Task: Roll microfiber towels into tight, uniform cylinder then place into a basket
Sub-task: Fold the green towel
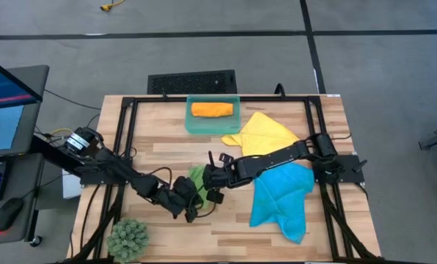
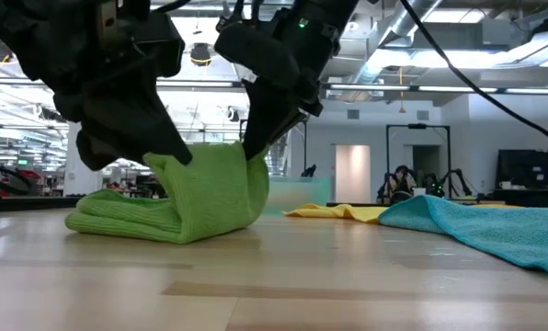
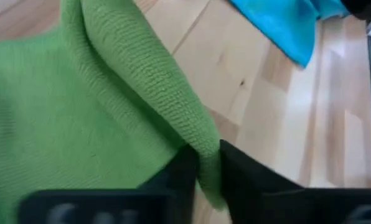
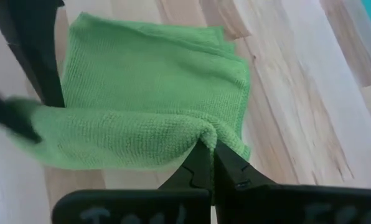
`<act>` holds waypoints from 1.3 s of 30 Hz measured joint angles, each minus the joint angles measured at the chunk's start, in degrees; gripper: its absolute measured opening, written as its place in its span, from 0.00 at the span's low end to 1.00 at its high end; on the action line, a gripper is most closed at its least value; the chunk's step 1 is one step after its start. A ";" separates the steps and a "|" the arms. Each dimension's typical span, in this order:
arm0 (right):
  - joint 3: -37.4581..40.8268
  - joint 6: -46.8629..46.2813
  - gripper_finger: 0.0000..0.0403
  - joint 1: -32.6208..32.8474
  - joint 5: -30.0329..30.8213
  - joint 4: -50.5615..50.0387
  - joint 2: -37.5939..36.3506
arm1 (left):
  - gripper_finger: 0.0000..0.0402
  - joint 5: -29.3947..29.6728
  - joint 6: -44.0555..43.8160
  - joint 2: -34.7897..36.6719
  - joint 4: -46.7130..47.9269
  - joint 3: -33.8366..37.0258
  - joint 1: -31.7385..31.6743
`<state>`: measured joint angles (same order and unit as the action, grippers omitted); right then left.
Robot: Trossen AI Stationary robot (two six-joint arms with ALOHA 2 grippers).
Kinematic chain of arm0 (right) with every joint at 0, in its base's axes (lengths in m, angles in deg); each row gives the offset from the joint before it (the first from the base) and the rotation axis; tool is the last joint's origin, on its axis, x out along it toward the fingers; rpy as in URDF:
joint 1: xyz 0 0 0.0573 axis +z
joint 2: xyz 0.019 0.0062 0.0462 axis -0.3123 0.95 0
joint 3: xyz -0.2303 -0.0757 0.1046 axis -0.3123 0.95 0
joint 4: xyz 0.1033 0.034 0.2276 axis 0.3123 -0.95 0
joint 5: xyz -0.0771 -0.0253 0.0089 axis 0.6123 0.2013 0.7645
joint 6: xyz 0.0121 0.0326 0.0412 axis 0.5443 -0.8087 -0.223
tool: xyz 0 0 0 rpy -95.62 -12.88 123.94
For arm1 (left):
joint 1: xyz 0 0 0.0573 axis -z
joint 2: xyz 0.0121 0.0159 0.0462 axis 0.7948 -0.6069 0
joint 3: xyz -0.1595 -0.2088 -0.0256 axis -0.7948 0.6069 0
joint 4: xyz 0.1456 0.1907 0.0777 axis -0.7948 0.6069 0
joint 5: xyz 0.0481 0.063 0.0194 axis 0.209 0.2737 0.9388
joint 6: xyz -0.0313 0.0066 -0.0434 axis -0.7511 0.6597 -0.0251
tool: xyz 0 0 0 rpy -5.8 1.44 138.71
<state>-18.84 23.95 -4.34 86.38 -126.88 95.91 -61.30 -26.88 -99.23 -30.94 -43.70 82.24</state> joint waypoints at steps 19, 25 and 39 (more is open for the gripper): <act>-8.45 -7.89 0.02 13.42 9.29 -13.00 0.00 | 0.01 -1.58 -5.14 0.00 28.34 -17.65 7.95; -10.57 -7.89 0.02 12.45 14.69 -12.52 0.02 | 0.00 0.56 -10.80 0.00 39.79 -21.59 9.06; -10.67 -5.21 0.02 2.20 10.61 -13.55 3.02 | 0.00 0.65 -17.01 0.02 58.50 -22.66 -0.56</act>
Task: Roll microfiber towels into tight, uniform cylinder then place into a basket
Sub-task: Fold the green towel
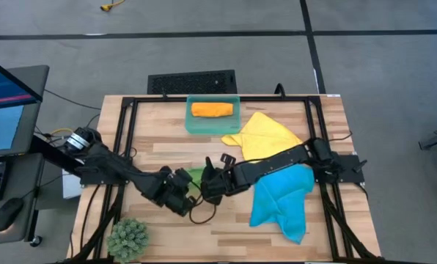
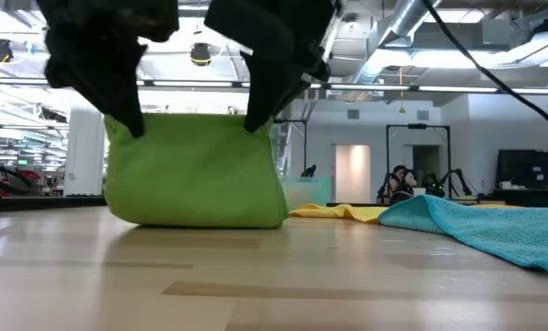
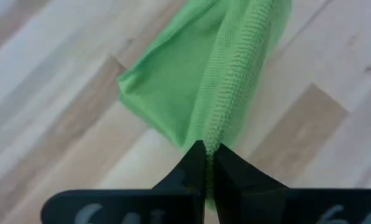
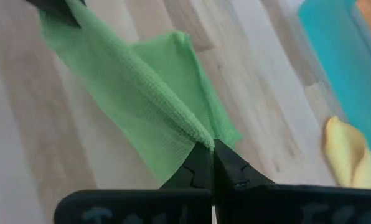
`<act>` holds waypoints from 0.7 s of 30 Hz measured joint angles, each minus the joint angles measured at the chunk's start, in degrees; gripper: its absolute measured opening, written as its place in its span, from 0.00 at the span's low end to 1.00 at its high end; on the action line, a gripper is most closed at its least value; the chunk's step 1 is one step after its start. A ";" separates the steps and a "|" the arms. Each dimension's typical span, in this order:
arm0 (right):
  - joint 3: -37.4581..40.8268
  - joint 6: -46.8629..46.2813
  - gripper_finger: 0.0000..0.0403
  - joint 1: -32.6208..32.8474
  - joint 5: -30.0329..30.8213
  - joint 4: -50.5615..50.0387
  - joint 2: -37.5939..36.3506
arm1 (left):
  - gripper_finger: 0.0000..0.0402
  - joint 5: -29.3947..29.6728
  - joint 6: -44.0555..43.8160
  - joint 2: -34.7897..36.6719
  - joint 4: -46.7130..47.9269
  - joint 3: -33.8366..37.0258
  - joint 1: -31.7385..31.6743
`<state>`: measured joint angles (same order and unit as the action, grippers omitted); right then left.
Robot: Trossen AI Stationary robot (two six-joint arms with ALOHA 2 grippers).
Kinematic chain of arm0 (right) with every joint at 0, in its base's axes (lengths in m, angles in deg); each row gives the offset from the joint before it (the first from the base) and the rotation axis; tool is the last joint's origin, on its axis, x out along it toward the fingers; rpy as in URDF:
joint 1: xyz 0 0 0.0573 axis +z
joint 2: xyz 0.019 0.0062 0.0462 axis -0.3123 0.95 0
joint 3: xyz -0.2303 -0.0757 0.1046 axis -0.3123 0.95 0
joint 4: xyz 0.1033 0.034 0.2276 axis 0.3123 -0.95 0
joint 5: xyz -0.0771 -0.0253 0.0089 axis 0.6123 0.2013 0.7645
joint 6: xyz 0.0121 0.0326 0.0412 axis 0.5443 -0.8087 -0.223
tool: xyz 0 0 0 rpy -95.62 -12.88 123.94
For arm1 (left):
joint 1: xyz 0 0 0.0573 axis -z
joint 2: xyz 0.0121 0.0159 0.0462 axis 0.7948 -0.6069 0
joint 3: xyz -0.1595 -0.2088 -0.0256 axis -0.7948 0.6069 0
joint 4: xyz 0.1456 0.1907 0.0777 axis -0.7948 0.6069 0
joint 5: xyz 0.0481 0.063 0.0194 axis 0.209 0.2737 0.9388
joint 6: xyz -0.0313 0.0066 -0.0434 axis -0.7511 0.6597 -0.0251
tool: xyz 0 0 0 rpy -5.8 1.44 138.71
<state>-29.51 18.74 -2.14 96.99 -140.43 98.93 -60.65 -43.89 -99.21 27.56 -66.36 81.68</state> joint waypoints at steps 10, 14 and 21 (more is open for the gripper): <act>3.27 10.22 0.02 -3.22 -1.39 -0.01 -0.11 | 0.00 1.71 10.26 0.00 0.42 1.40 -6.13; 5.69 12.92 0.01 -4.09 -2.22 1.30 -0.59 | 0.00 0.99 12.32 0.00 -1.26 2.33 -7.73; 9.24 16.81 0.02 -6.57 -5.69 4.71 -0.66 | 0.00 -1.16 16.74 0.00 -6.31 5.51 -11.31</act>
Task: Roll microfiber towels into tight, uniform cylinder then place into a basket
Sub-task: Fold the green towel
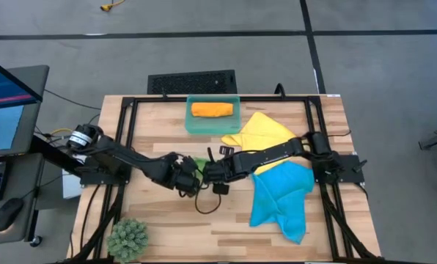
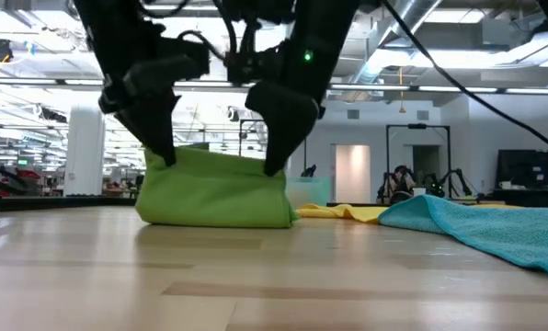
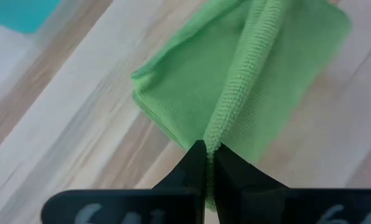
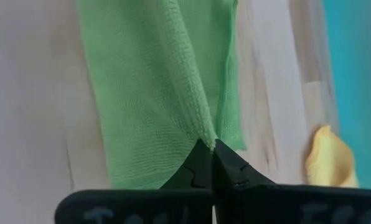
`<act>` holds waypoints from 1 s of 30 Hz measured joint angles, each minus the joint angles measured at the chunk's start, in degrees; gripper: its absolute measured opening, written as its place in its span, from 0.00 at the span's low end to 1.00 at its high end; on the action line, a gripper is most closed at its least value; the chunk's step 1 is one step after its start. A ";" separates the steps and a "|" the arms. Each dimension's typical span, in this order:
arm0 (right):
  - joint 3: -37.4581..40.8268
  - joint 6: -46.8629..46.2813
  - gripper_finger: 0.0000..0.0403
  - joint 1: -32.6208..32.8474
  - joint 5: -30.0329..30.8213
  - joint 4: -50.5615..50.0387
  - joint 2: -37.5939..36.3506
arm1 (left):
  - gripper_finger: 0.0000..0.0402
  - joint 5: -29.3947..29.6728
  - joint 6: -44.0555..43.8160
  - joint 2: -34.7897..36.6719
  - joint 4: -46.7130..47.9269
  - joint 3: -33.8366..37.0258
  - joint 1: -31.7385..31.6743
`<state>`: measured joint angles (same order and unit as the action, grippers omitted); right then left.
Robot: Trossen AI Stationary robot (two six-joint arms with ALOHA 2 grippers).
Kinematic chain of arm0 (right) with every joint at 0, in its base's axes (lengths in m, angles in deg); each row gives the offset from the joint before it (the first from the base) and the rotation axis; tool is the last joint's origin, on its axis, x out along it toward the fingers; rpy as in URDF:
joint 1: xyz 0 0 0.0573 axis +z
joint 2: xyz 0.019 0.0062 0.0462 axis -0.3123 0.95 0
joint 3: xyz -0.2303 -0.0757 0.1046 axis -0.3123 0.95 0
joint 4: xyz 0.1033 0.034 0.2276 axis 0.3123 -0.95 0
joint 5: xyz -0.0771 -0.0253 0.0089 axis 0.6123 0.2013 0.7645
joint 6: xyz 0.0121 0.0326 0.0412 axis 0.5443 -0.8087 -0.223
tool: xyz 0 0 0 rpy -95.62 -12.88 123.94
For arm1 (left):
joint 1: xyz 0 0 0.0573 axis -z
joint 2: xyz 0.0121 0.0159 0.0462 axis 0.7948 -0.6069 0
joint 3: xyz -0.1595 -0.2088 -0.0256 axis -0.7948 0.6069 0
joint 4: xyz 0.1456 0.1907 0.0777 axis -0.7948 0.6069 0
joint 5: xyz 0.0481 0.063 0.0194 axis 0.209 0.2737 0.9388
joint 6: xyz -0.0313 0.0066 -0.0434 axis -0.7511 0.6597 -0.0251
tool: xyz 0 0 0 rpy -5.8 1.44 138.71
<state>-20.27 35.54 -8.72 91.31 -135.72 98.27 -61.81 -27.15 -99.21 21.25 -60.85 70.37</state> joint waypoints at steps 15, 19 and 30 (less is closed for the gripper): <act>7.55 -2.95 0.02 -4.73 -9.26 8.17 0.15 | 0.00 -7.71 9.04 0.00 -17.27 9.17 -10.22; 7.78 -3.02 0.02 -4.84 -9.73 8.12 0.58 | 0.01 -9.43 9.37 0.00 -20.28 10.91 -10.79; 7.86 -3.03 0.03 -4.81 -11.18 7.82 0.59 | 0.23 -10.11 16.11 0.02 -20.11 11.95 -10.78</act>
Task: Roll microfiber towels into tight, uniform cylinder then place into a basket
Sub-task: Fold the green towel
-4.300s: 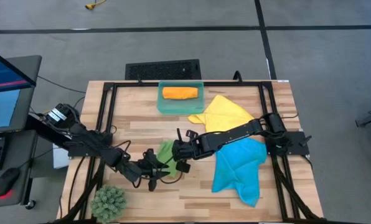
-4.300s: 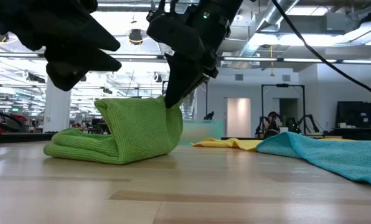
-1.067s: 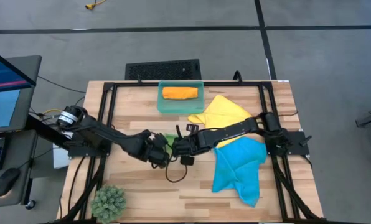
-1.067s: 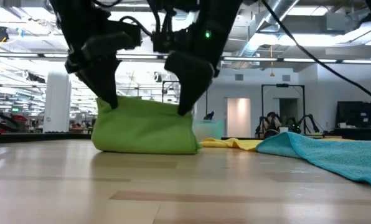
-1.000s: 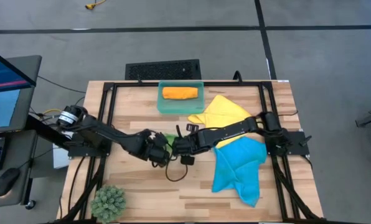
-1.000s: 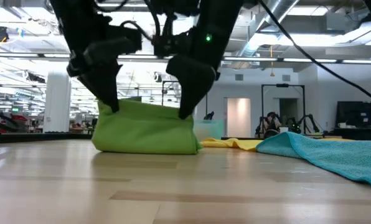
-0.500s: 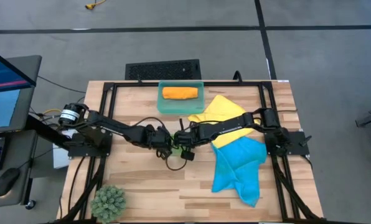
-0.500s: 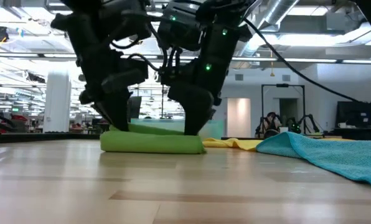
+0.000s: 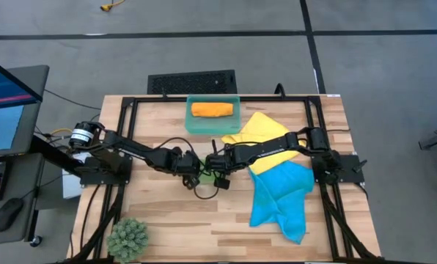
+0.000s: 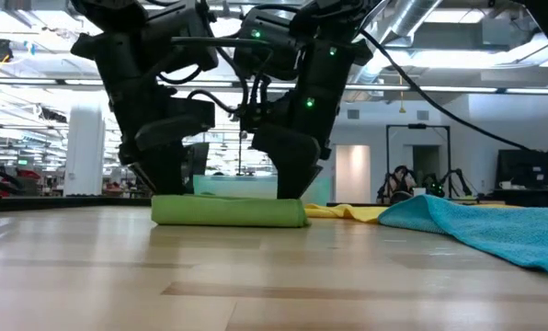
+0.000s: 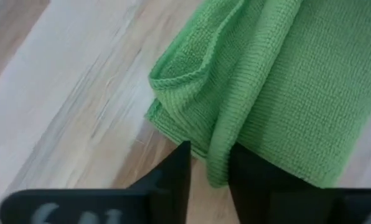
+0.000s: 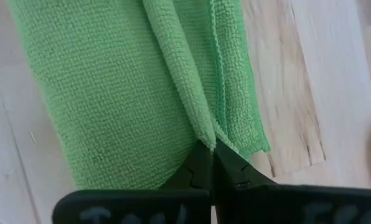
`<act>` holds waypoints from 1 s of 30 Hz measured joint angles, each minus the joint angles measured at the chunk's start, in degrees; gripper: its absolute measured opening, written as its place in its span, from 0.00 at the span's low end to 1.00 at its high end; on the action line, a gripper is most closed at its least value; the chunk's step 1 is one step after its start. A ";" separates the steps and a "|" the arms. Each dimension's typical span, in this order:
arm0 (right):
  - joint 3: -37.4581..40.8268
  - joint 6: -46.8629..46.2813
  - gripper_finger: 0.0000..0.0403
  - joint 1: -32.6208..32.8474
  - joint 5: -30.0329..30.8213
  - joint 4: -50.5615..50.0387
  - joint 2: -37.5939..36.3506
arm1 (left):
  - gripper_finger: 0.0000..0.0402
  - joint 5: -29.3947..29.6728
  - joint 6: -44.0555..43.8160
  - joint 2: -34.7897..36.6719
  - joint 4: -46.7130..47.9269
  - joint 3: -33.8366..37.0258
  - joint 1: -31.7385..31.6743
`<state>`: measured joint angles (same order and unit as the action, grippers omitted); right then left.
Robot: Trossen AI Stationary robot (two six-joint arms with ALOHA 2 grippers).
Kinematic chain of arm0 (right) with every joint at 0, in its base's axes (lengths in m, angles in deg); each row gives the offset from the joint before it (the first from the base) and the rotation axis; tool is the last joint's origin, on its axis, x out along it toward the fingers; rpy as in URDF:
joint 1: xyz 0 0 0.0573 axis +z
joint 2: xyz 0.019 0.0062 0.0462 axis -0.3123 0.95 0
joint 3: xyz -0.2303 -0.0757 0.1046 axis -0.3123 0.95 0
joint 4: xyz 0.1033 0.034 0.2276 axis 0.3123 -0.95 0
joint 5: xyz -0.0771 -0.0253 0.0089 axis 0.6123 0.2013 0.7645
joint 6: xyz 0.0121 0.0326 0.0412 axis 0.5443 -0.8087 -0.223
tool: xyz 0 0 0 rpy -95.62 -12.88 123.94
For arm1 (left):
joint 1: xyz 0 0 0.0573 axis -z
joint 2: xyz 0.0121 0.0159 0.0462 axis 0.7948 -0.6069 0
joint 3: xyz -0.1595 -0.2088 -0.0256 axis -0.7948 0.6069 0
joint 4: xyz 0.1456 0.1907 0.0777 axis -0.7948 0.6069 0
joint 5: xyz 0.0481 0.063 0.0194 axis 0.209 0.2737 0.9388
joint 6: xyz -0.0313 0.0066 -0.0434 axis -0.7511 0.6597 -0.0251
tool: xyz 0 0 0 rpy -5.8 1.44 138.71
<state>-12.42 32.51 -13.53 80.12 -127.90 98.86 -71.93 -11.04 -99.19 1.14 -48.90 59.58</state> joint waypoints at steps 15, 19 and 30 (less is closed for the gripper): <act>0.07 -0.04 0.03 0.11 -0.03 -0.81 0.00 | 0.40 1.91 4.16 7.64 15.45 -2.07 2.37; 0.07 -0.02 0.03 0.11 0.21 -0.81 0.00 | 0.39 6.74 3.86 11.84 12.65 -2.05 7.66; -0.02 -0.04 0.03 0.25 -0.03 -1.51 0.02 | 0.39 9.53 14.25 9.99 -15.81 6.38 9.07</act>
<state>-12.44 32.47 -13.28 80.09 -129.41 98.88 -62.40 3.21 -89.20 -14.67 -42.52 68.65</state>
